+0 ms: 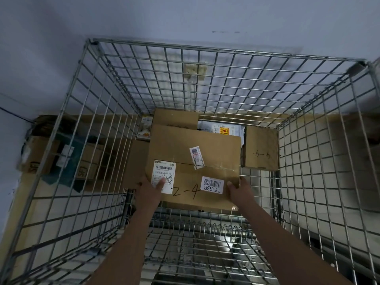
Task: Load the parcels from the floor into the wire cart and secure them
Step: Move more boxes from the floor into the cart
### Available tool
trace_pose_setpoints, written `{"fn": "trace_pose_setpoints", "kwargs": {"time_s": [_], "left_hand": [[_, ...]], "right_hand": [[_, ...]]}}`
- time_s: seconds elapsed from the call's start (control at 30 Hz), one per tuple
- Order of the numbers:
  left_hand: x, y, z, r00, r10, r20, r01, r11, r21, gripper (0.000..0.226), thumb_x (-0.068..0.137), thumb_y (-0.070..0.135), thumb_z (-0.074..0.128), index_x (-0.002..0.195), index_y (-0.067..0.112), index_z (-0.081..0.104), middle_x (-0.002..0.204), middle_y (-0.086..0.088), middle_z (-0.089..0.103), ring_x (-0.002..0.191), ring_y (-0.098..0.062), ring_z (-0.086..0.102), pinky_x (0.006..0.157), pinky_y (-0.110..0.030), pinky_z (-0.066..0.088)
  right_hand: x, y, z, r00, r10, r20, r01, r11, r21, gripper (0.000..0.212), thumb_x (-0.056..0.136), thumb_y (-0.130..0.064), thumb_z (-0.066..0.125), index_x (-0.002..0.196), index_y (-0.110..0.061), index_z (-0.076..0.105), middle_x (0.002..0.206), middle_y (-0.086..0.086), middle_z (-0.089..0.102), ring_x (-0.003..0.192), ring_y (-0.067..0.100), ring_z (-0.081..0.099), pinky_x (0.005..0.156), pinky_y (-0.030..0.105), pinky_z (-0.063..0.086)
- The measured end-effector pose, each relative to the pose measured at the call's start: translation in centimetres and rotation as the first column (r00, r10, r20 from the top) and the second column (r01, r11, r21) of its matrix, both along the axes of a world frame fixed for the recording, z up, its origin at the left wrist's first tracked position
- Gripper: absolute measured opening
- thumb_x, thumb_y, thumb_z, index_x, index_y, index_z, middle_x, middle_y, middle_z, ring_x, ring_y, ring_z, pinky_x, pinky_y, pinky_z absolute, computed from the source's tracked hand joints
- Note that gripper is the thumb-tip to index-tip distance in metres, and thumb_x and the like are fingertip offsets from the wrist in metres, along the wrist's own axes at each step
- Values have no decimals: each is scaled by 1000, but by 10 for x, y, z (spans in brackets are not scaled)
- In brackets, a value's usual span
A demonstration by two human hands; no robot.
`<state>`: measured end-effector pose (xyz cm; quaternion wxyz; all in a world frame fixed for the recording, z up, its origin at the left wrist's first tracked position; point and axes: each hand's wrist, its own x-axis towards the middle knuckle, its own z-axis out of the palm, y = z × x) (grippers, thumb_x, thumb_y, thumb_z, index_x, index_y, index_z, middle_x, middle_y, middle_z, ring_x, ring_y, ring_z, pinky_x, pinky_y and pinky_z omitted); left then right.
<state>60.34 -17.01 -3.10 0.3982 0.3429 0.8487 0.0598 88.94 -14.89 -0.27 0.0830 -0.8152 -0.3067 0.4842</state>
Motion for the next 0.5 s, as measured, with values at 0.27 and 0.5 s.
{"fn": "trace_pose_setpoints", "kwargs": {"time_s": [0.27, 0.5], "left_hand": [[-22, 5, 32, 959, -269, -93, 260, 960, -104, 67, 98, 60, 35, 148, 15, 35, 143, -16, 47, 125, -39, 49, 102, -52, 45], [-35, 22, 187, 916, -349, -196, 346, 937, -50, 64, 99, 57, 20, 148, 22, 42, 155, -10, 39, 142, -33, 35, 114, -57, 30]], "right_hand": [[13, 3, 37, 962, 212, 169, -201, 976, -83, 59, 104, -36, 43, 155, -10, 25, 142, 24, 50, 128, 41, 50, 104, 48, 45], [-25, 35, 175, 798, 529, 288, -558, 830, 22, 58, 101, -42, 39, 152, -17, 27, 143, 15, 49, 124, 34, 53, 101, 47, 46]]}}
